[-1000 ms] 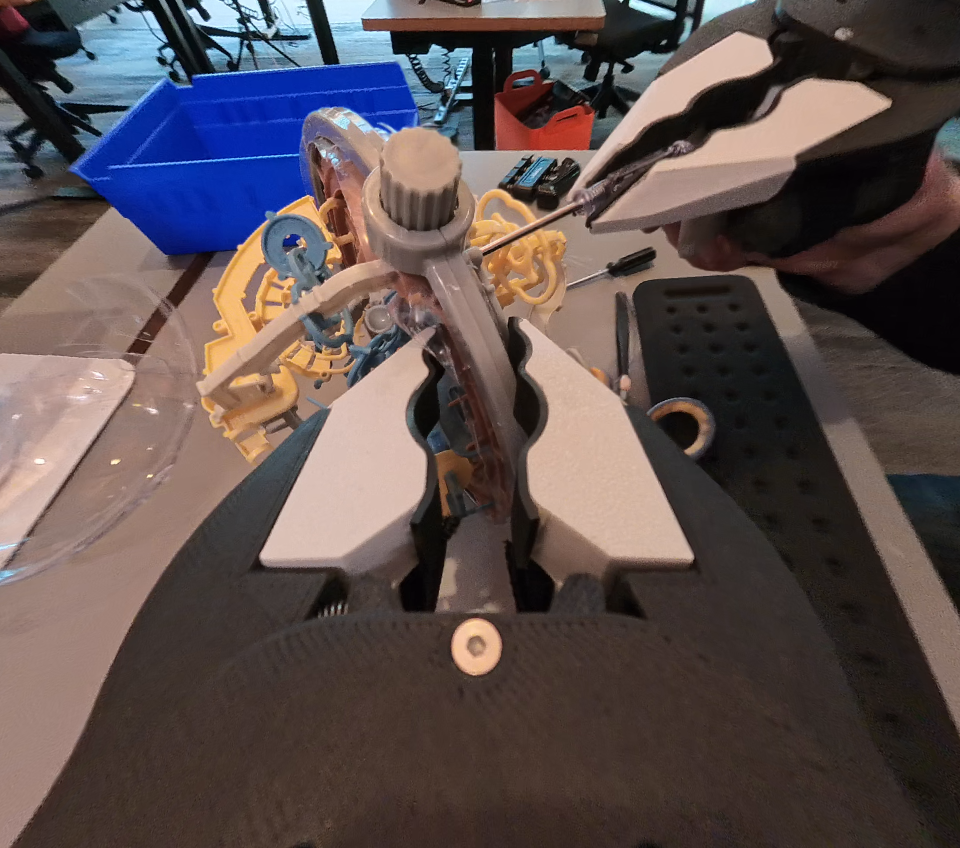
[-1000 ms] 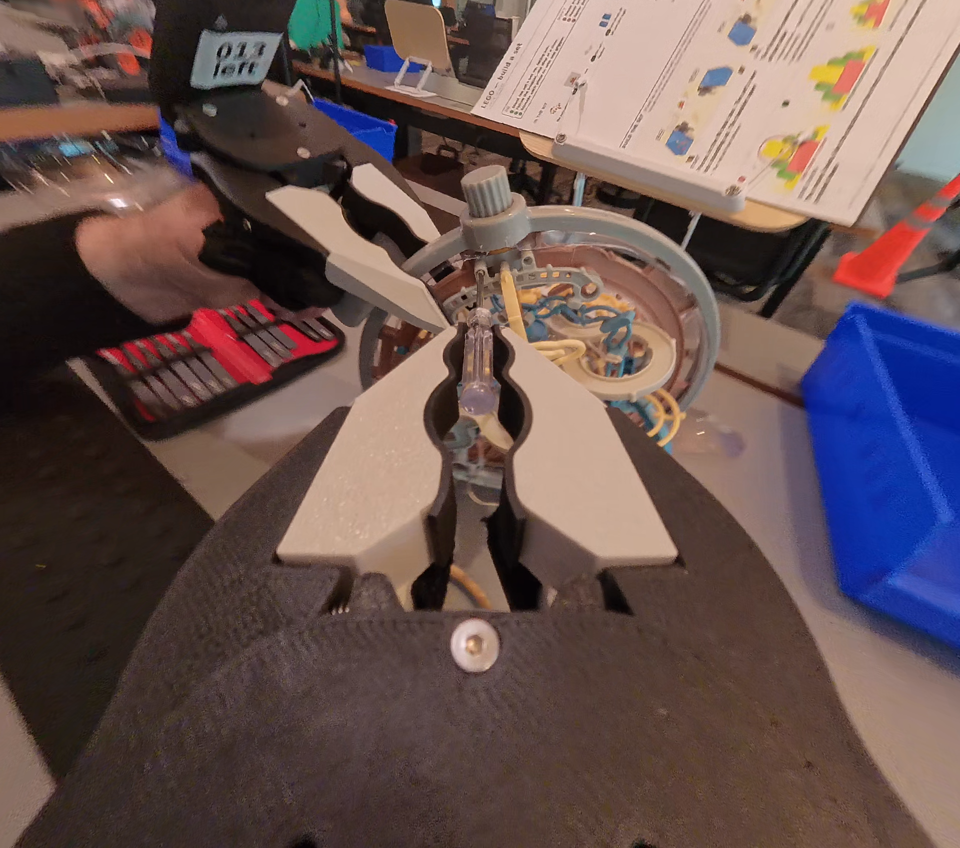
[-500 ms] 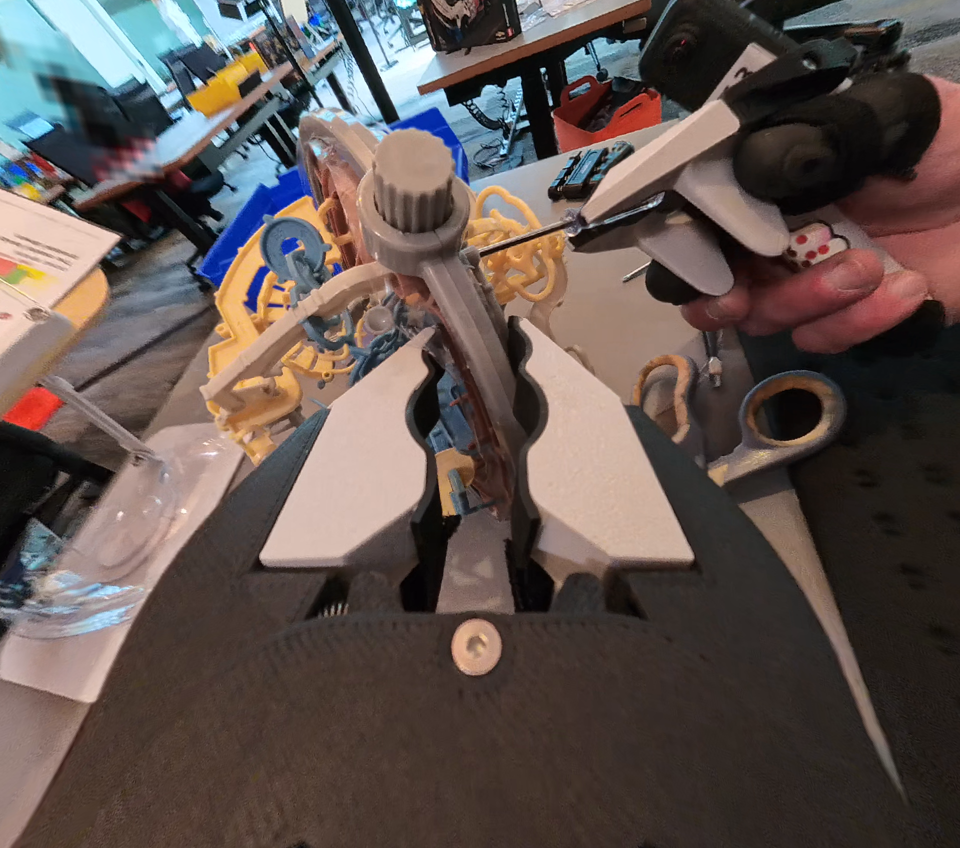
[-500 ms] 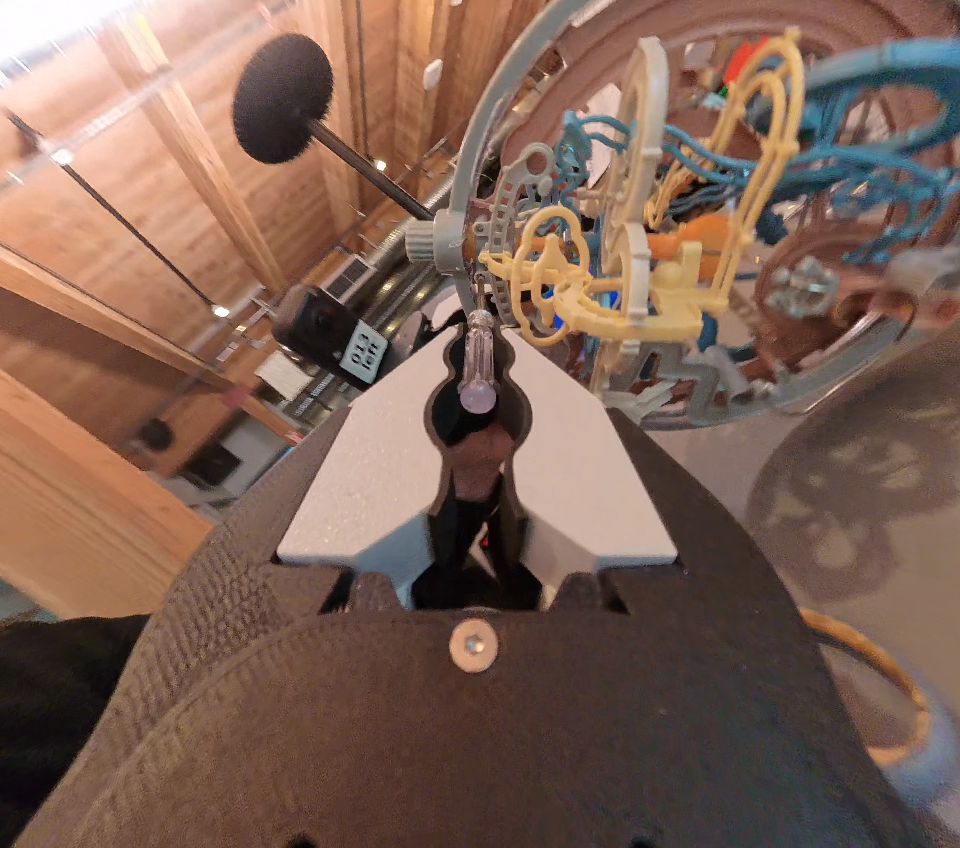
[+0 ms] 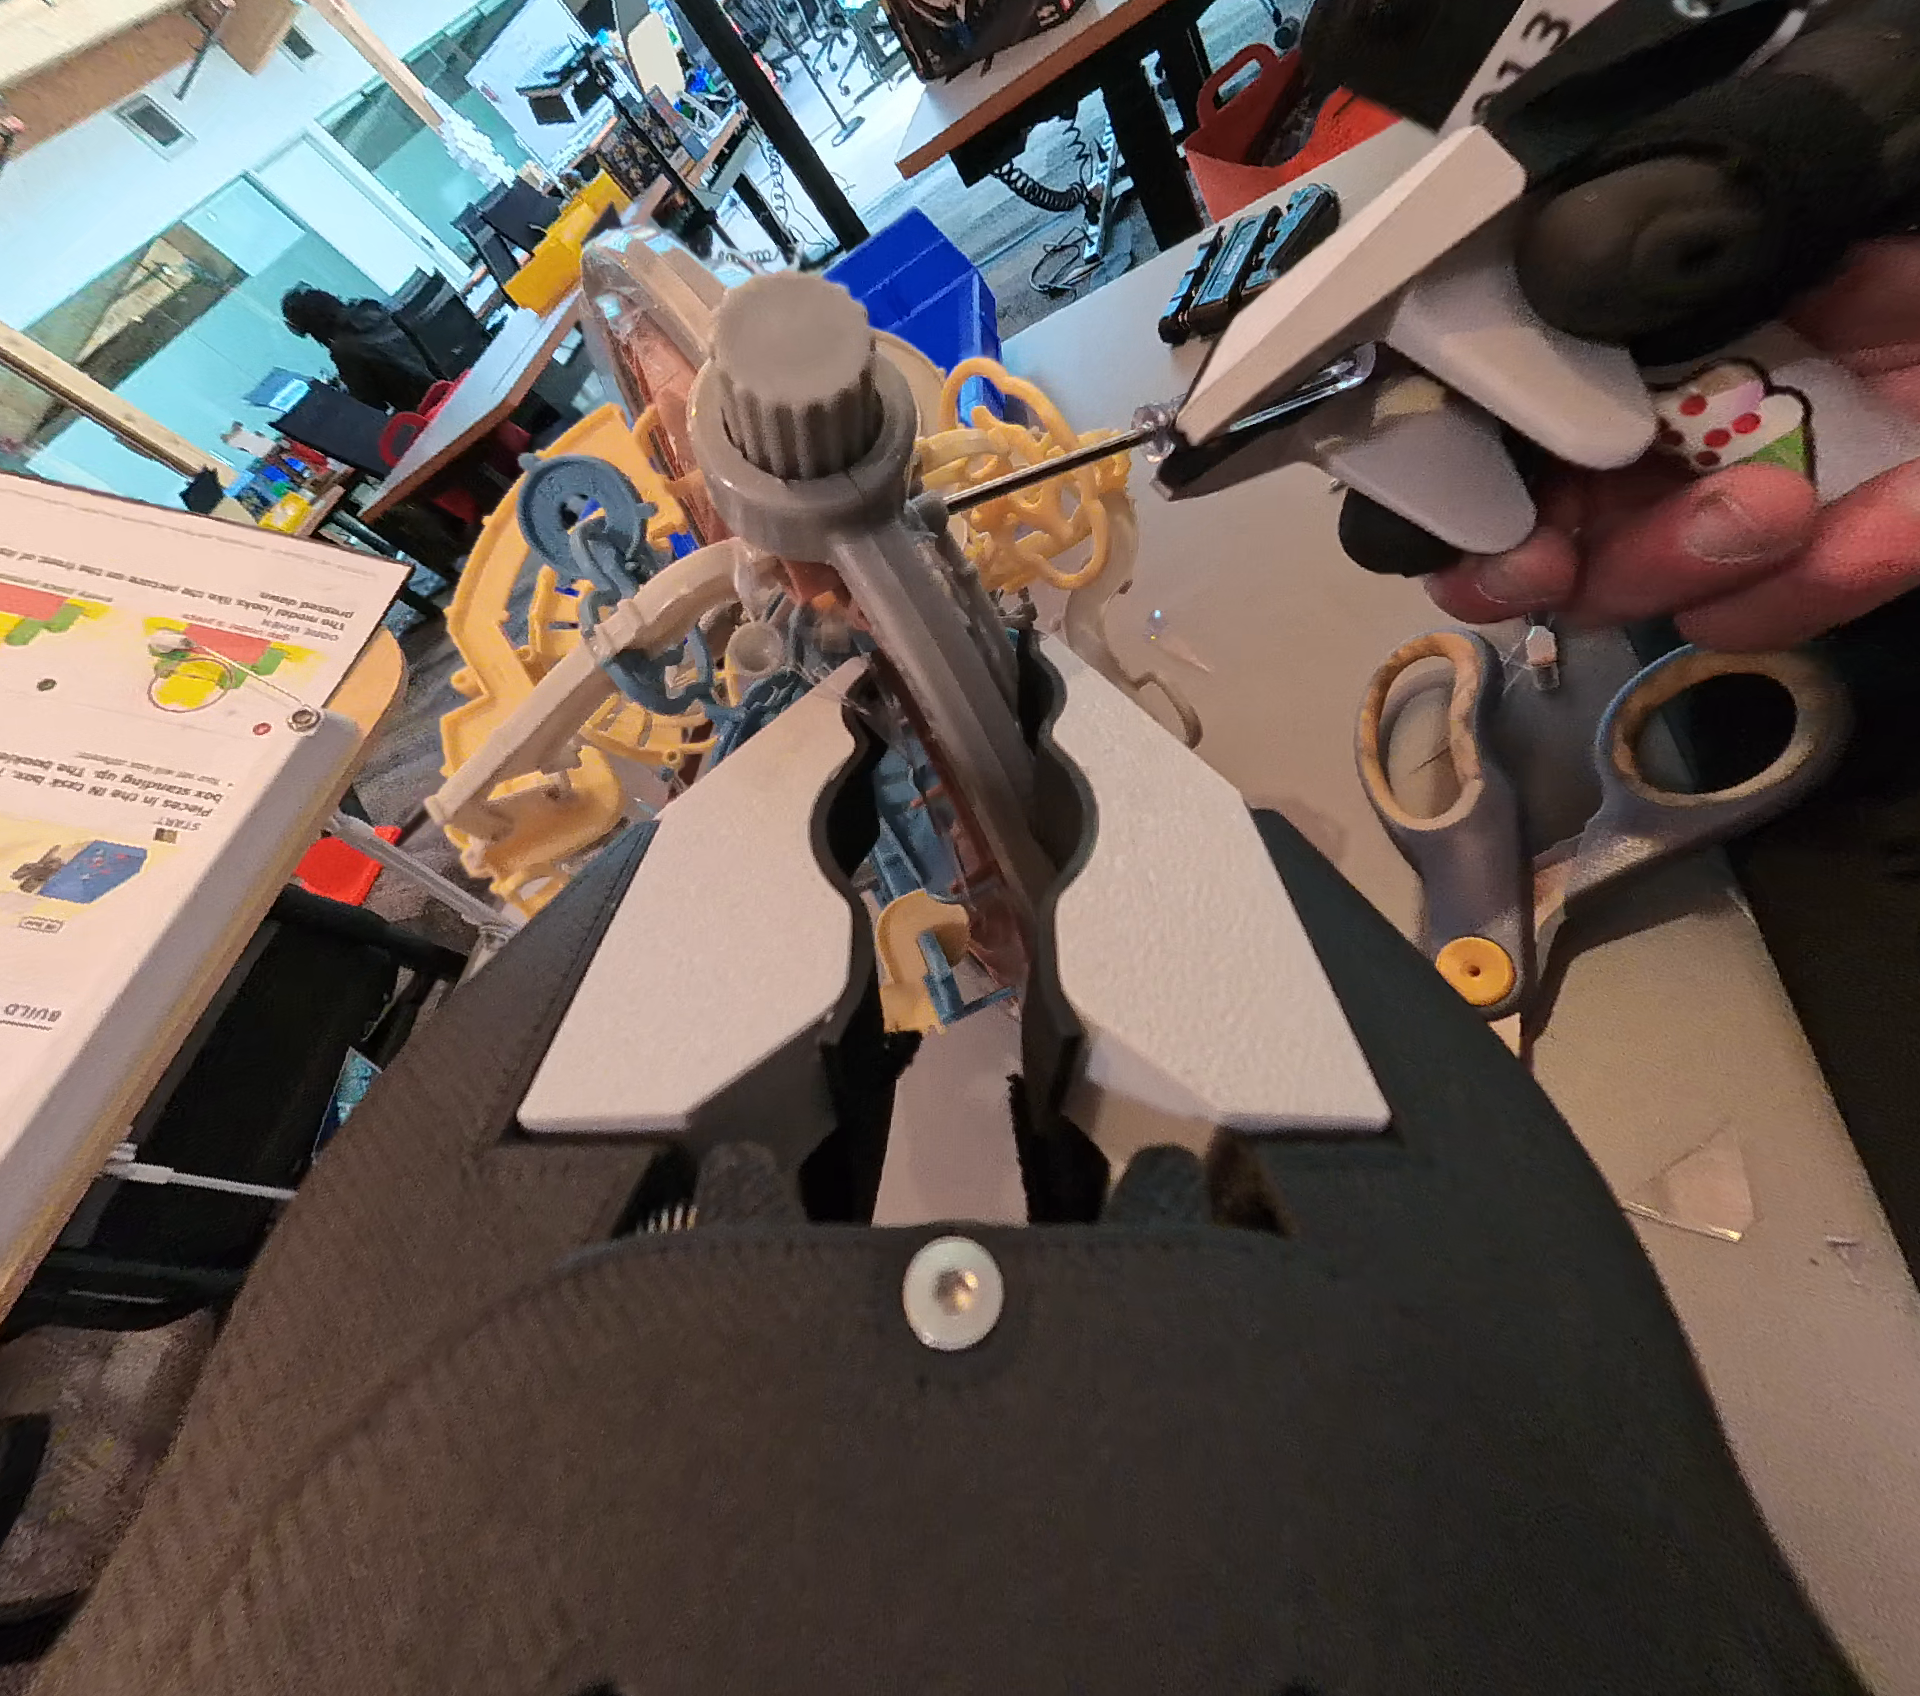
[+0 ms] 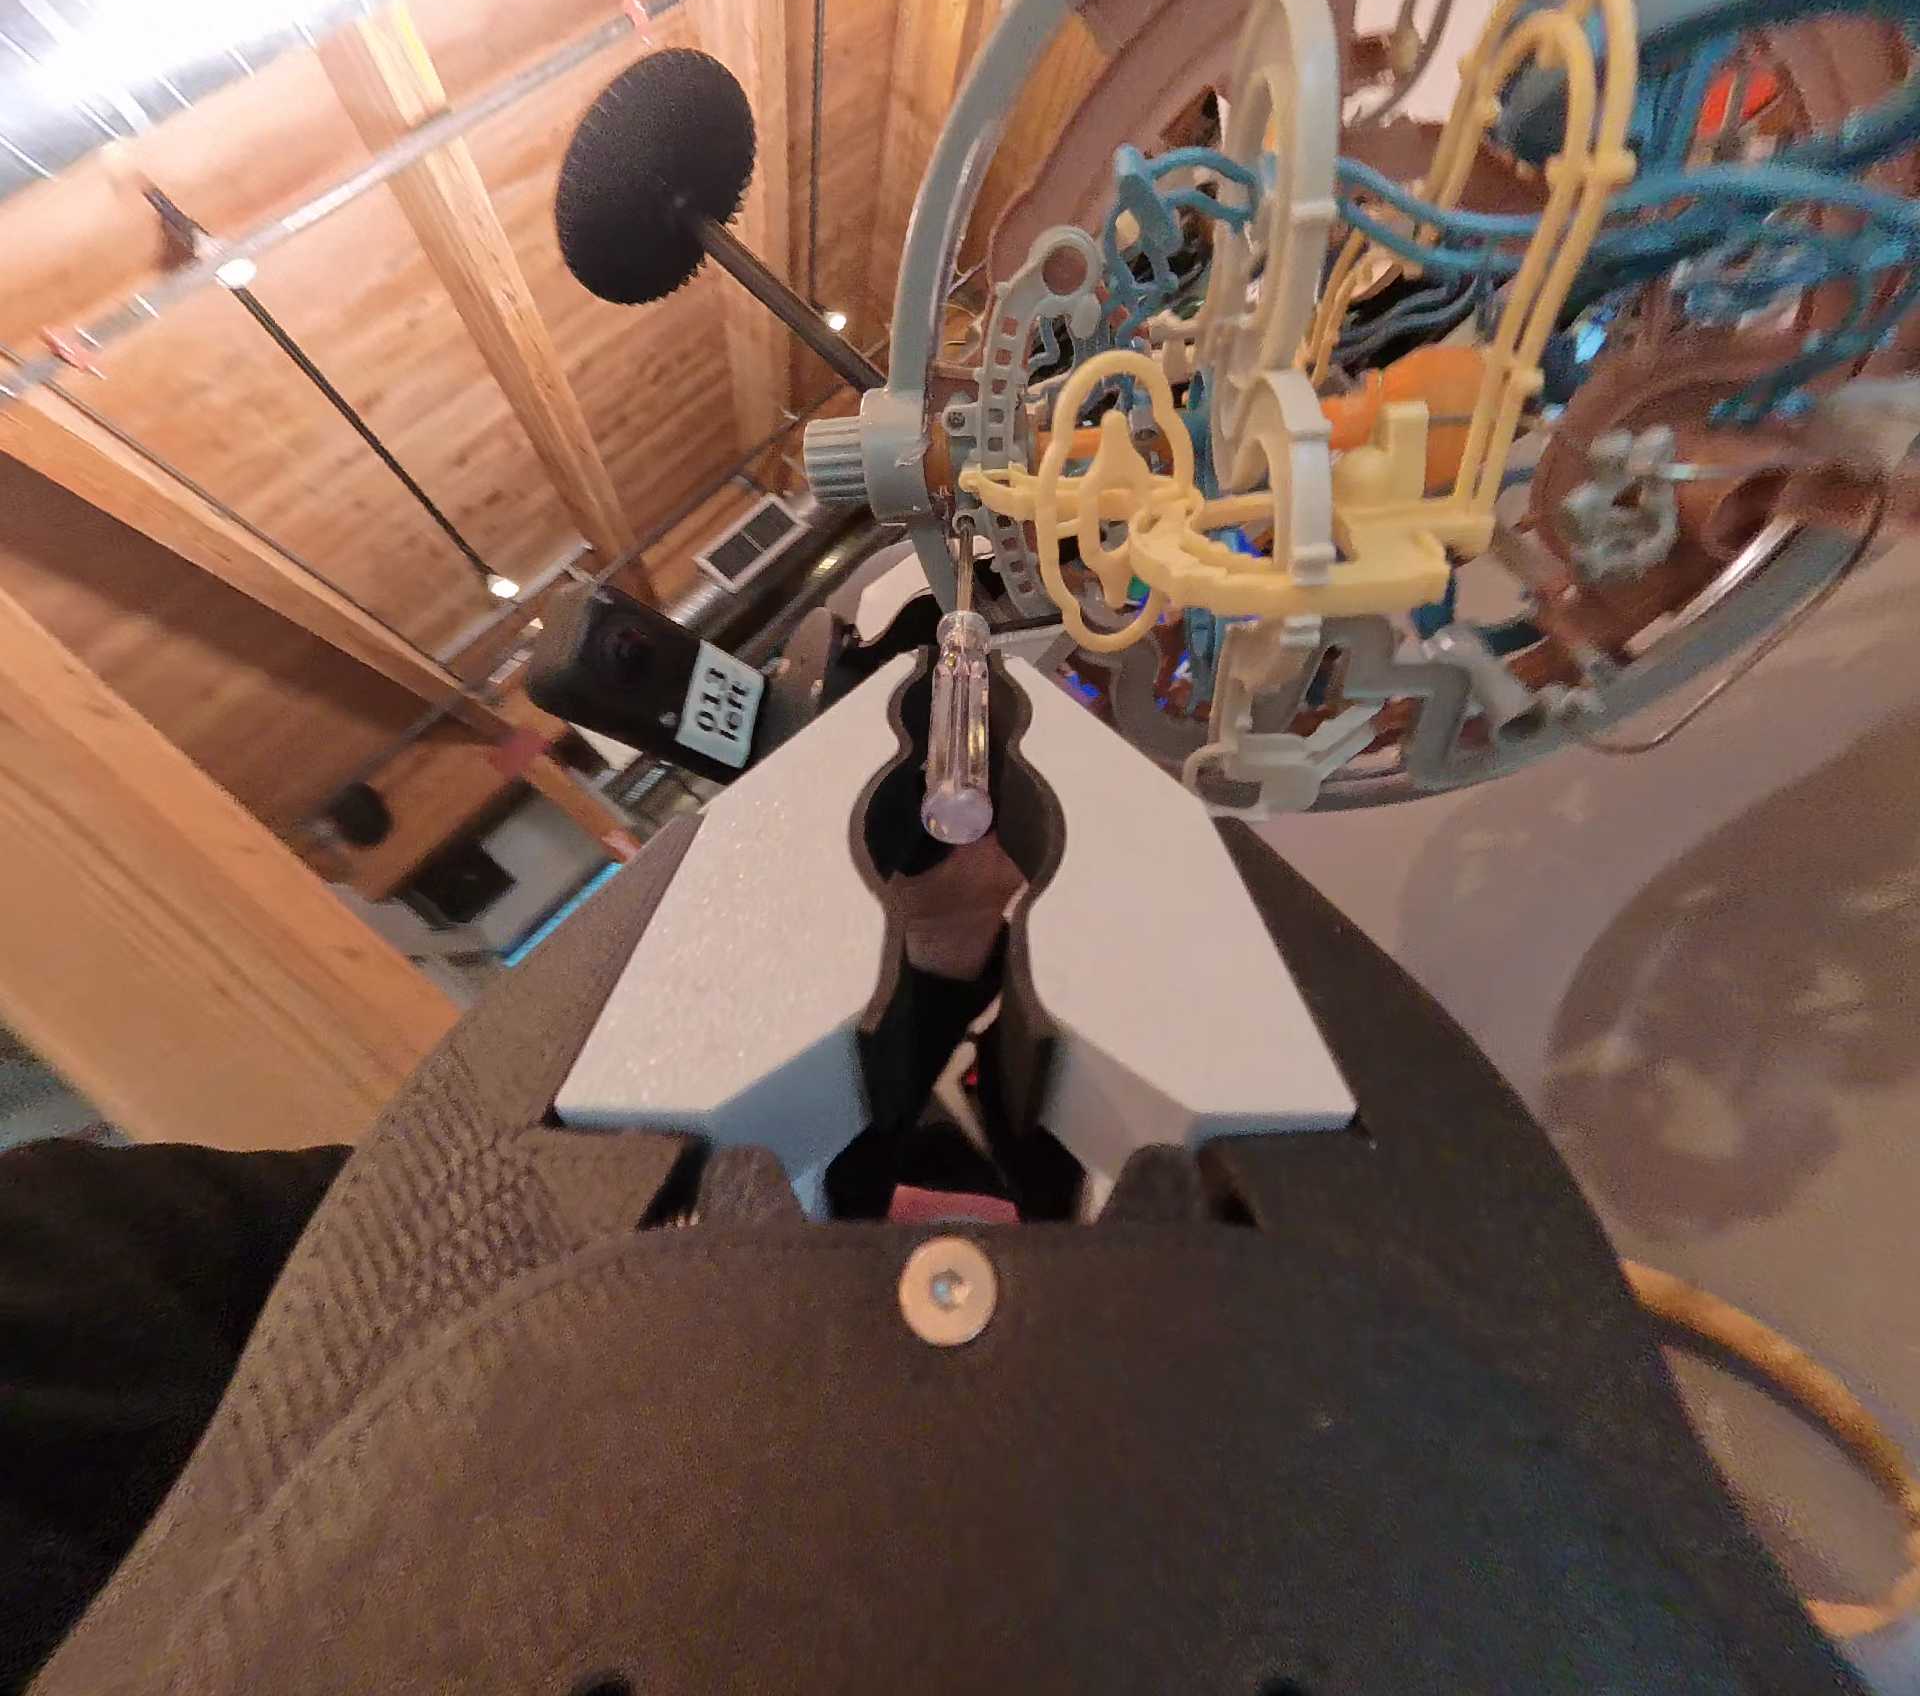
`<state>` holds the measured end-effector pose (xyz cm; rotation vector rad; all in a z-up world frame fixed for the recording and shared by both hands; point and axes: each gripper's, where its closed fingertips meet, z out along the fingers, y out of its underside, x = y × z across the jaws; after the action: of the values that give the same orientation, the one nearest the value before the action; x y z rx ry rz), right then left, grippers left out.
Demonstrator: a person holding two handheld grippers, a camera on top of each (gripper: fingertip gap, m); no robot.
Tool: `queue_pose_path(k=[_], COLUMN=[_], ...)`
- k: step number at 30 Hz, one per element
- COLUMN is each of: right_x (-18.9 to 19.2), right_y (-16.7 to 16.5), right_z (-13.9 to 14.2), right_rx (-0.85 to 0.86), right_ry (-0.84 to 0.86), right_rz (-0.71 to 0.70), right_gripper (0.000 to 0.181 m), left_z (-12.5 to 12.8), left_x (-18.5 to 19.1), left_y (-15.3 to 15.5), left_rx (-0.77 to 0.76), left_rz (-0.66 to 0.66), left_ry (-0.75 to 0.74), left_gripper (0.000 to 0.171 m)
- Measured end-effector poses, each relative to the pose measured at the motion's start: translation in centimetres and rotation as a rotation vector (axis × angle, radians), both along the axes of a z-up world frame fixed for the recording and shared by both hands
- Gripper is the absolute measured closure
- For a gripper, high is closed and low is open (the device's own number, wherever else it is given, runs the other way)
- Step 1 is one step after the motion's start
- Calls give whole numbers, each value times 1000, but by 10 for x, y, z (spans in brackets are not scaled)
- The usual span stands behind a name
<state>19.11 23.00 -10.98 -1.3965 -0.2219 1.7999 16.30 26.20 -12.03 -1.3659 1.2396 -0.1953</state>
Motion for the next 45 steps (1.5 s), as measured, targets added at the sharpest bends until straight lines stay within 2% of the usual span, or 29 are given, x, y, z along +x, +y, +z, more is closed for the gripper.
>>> queue_pose_path(k=[7,19,25,29,32,36,40,45], right_x=[-4,-3,1,1,0,1,-2,-6], right_y=[2,11,14,18,17,20,22,22], right_z=[2,3,3,3,8,11,13,15], right_rx=[274,763,1121,1466,1656,1696,1505,1360], right_ry=[-288,-778,-1015,-1254,-1344,-1343,-1244,-1156], right_rz=[-148,-308,-433,-566,-618,-572,-530,-529], right_gripper=[175,175,174,175,175,175,174,173], left_z=[3,-3,-7,-12,-9,-7,-5,-3], left_x=[-3,-8,-7,-7,-7,-8,-9,-10], left_y=[0,3,2,4,1,0,3,6], left_rx=[-33,-80,-154,-241,-294,-344,-401,-453], left_rz=[15,37,31,17,-3,-14,-8,-1], left_ry=[-7,25,19,-25,-52,-78,-139,-204], left_gripper=[150,150,150,150,150,150,150,150])
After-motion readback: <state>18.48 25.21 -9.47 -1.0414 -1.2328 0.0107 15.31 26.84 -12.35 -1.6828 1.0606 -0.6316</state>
